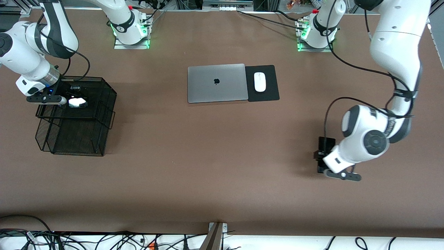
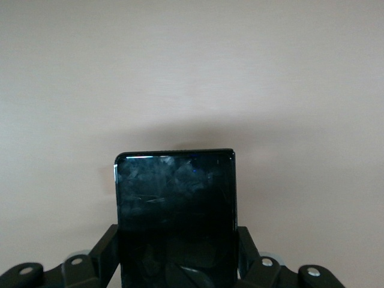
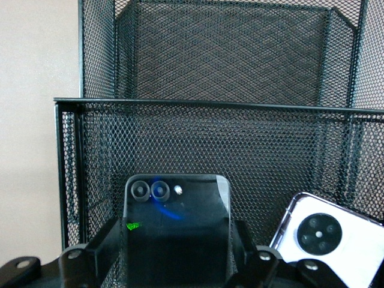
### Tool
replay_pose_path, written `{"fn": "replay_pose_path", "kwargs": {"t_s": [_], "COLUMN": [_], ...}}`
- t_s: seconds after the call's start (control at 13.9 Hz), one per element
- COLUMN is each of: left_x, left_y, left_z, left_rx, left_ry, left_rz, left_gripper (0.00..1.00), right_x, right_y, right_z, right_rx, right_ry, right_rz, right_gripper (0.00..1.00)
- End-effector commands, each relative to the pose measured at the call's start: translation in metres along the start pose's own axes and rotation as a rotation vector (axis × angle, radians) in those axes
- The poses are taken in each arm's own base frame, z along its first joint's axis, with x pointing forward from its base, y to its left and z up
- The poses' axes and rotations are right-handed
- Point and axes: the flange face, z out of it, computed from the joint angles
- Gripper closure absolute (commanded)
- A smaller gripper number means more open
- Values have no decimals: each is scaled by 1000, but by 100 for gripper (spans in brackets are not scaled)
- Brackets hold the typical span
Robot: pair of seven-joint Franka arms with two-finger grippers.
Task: Place phones with both arms
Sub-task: 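Lower the flip phone into the organizer while the left gripper lifts the black phone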
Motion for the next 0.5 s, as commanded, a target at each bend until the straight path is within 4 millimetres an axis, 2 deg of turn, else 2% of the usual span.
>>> {"fn": "replay_pose_path", "kwargs": {"t_s": [0.0, 0.22, 0.36, 0.43], "left_x": [1, -1, -2, -3], "left_y": [16, 32, 46, 54], "left_z": [-17, -17, -16, -14], "left_rx": [30, 34, 39, 42], "left_ry": [-9, -18, -17, -20], "left_rz": [-40, -66, -87, -93], "left_gripper": [45, 45, 45, 45], "right_x": [-1, 3, 15, 25], "right_y": [1, -3, -6, -15], "right_z": [-4, -8, -22, -36], "right_rx": [-1, -3, -7, -5], "right_ry": [15, 22, 46, 52], "right_rz": [17, 6, -3, 5], "right_gripper": [4, 1, 1, 1]}}
